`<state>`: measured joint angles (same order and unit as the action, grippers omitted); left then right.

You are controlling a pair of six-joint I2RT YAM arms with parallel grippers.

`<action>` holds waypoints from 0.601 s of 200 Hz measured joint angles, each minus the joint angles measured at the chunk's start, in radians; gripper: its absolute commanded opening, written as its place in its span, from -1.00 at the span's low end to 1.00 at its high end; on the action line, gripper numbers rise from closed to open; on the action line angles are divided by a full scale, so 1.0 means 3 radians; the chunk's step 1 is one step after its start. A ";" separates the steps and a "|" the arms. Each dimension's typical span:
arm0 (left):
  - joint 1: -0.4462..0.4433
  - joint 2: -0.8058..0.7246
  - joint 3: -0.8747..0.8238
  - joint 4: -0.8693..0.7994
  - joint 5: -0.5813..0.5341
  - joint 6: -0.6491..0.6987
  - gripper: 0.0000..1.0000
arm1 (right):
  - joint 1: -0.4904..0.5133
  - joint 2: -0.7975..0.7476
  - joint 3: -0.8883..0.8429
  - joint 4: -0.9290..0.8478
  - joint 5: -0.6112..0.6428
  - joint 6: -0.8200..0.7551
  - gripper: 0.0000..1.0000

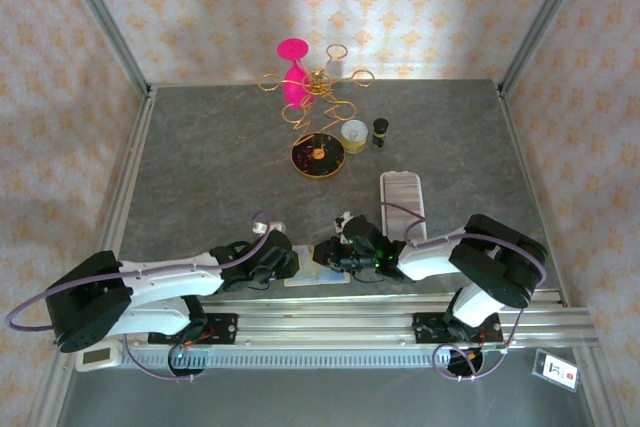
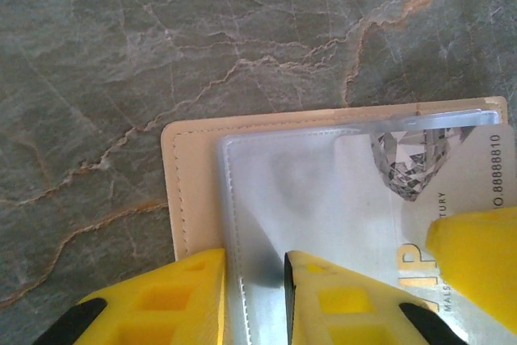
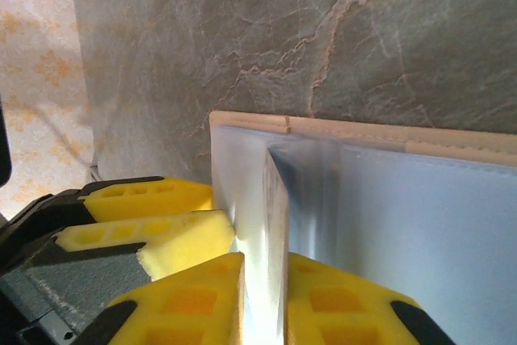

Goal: Put the credit cards into the card holder

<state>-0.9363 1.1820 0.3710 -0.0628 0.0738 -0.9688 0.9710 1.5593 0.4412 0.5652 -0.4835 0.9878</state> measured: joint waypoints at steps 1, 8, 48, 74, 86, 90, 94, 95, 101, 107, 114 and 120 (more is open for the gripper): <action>0.0000 -0.0001 -0.0001 0.0001 0.0001 -0.0001 -0.49 | 0.0001 0.0000 0.0005 -0.0010 0.0006 -0.0009 -0.59; 0.0000 -0.0013 -0.0006 0.0003 0.0001 -0.0006 -0.48 | 0.0005 -0.0001 0.0024 -0.0069 0.0033 -0.0031 -0.54; 0.0000 -0.0075 -0.0046 0.0000 0.0000 -0.0008 -0.48 | 0.0015 -0.0183 0.0088 -0.0497 0.0247 -0.0177 -0.19; 0.0000 -0.0081 -0.0050 0.0000 0.0000 -0.0008 -0.49 | 0.0015 -0.0323 0.0142 -0.0762 0.0393 -0.0256 -0.16; 0.0000 -0.0081 -0.0050 0.0000 0.0000 -0.0008 -0.48 | 0.0015 -0.0350 0.0154 -0.0843 0.0421 -0.0282 -0.20; 0.0000 -0.0081 -0.0050 0.0000 0.0000 -0.0008 -0.49 | 0.0015 -0.0352 0.0155 -0.0865 0.0430 -0.0282 -0.21; 0.0000 -0.0081 -0.0050 0.0000 0.0000 -0.0008 -0.49 | 0.0015 -0.0352 0.0156 -0.0888 0.0431 -0.0295 -0.23; 0.0000 -0.0081 -0.0050 0.0000 0.0000 -0.0008 -0.49 | 0.0015 -0.0352 0.0156 -0.0891 0.0432 -0.0292 -0.23; 0.0000 -0.0081 -0.0050 0.0000 0.0000 -0.0008 -0.49 | 0.0015 -0.0352 0.0156 -0.0919 0.0432 -0.0303 -0.26; 0.0000 -0.0081 -0.0050 0.0000 0.0000 -0.0008 -0.49 | 0.0015 -0.0352 0.0156 -0.0941 0.0431 -0.0314 -0.29; 0.0000 -0.0081 -0.0050 0.0000 0.0000 -0.0008 -0.49 | 0.0015 -0.0347 0.0156 -0.0956 0.0430 -0.0320 -0.34; 0.0000 -0.0081 -0.0050 0.0000 0.0000 -0.0009 -0.49 | 0.0015 -0.0341 0.0158 -0.0963 0.0429 -0.0328 -0.38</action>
<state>-0.9363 1.1576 0.3561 -0.0628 0.0738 -0.9714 0.9756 1.4570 0.4885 0.2764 -0.3550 0.8894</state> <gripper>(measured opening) 0.257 0.346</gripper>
